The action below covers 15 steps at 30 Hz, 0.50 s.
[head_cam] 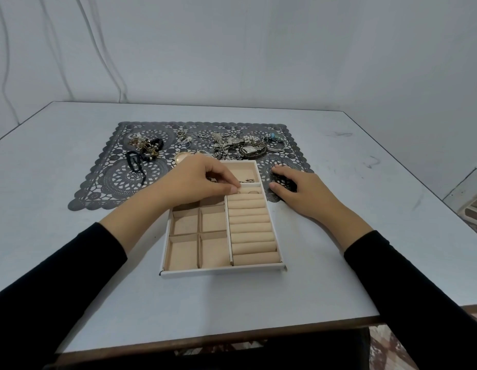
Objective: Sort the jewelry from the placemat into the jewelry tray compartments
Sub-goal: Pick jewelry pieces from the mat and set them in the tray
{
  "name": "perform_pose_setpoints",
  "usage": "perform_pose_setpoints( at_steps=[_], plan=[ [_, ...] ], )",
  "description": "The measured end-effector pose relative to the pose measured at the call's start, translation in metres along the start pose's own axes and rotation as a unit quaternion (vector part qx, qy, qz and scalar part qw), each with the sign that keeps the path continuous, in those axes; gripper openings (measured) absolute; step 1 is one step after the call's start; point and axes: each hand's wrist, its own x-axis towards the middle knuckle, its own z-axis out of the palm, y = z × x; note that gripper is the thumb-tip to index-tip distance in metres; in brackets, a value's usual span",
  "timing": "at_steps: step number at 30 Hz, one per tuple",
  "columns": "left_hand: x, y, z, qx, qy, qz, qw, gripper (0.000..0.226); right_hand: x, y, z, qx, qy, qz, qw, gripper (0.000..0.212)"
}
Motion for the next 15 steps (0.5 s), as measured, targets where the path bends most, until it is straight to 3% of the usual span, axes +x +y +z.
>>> perform_pose_setpoints(
  at_steps=[7, 15],
  plan=[
    [0.0042, 0.0047, -0.0058, -0.031, -0.036, -0.043, 0.998, 0.011, 0.0001, 0.0002, -0.0011, 0.001, 0.001, -0.001, 1.0, 0.046],
    [0.0025, 0.0044, -0.0063, -0.015, -0.032, -0.036, 0.999, 0.011, -0.0002, -0.0011, -0.002, 0.023, 0.0, 0.007, 1.0, 0.045]
  ],
)
